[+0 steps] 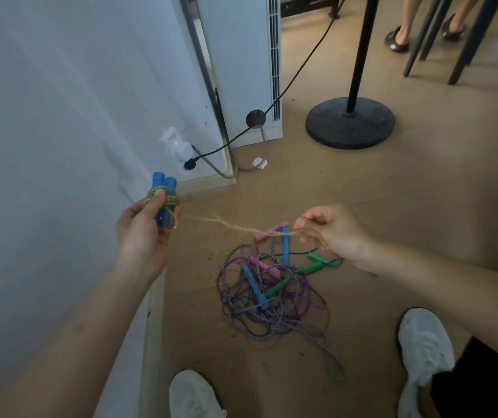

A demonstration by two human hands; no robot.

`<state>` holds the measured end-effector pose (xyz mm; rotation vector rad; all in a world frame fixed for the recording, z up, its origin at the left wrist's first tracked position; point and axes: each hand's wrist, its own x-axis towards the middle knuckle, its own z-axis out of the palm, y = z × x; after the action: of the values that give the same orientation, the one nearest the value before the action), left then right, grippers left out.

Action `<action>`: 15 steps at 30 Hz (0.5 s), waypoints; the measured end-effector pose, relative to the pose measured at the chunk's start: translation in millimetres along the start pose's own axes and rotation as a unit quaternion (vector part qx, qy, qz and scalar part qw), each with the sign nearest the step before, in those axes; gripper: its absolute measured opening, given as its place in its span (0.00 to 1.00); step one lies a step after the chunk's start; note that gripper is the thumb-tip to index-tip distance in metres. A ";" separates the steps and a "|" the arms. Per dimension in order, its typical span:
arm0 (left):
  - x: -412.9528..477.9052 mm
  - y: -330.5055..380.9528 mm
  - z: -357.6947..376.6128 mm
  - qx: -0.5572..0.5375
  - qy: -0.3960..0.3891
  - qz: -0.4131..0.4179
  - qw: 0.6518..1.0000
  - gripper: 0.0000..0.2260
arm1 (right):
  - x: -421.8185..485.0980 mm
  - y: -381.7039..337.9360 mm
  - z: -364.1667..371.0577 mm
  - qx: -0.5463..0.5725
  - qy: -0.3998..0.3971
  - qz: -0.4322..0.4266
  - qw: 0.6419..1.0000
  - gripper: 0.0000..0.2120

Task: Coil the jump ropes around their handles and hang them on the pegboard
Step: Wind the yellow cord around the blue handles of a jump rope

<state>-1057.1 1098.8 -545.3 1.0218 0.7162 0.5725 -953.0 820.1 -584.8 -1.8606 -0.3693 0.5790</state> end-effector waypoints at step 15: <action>-43.0 7.2 30.0 -0.013 -0.161 -0.183 0.970 0.08 | 8.5 -8.3 4.2 -0.126 -0.105 -0.083 0.983 0.15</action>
<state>-1062.5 1054.1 -517.4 0.9027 0.5855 0.0899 -948.1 830.6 -580.0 -1.9905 -0.7609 0.6375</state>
